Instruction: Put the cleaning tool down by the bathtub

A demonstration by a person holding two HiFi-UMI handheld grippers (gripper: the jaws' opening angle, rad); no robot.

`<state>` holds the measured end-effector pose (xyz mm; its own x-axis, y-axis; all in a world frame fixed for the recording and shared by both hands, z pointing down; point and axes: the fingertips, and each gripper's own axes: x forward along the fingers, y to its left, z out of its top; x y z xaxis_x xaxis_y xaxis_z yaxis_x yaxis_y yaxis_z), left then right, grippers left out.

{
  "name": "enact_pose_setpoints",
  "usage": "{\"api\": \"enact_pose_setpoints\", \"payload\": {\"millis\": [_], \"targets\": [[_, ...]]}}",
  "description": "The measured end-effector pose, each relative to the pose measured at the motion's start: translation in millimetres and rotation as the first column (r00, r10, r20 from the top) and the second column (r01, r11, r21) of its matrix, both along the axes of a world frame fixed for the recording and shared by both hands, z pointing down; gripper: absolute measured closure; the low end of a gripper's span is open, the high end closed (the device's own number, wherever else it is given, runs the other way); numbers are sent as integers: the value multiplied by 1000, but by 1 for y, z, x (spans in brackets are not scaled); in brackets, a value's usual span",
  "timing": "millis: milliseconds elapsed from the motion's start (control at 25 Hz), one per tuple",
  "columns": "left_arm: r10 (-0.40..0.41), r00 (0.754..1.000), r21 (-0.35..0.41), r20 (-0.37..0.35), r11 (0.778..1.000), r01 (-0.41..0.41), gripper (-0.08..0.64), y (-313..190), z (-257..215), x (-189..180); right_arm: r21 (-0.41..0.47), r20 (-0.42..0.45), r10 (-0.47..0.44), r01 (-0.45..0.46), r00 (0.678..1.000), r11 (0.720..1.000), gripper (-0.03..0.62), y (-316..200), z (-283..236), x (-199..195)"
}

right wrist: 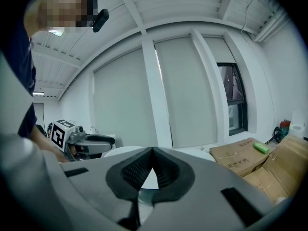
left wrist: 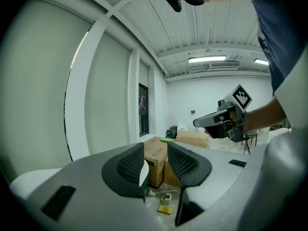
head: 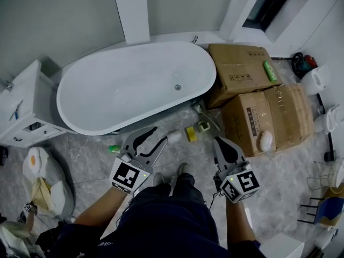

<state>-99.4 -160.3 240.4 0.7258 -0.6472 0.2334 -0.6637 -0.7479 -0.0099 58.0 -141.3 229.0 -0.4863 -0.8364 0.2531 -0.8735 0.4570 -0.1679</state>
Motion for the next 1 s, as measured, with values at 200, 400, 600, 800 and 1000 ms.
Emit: {"api": "enact_pose_setpoints", "payload": {"millis": [200,400,600,800,1000], "targets": [[-10,1000,17,-6,1000,10,390,-5,-12,-3,6,20,0,0,1000,1000,591,-3,-6,-5],[-24,999,31,-22,999,24,394,-7,-18,-9,7,30,-8,8,1000,1000,591,-4,-7,-13],[-25,1000,32,-18,999,26,410,-6,-21,-13,12,31,-20,20,999,1000,591,-5,-10,-22],[-26,999,37,-38,999,28,425,-7,-22,-14,11,35,-25,24,999,1000,591,-6,-10,-28],[-19,999,46,-39,999,21,450,-5,-26,-13,19,39,-36,36,999,999,591,-5,-14,-35]]}}
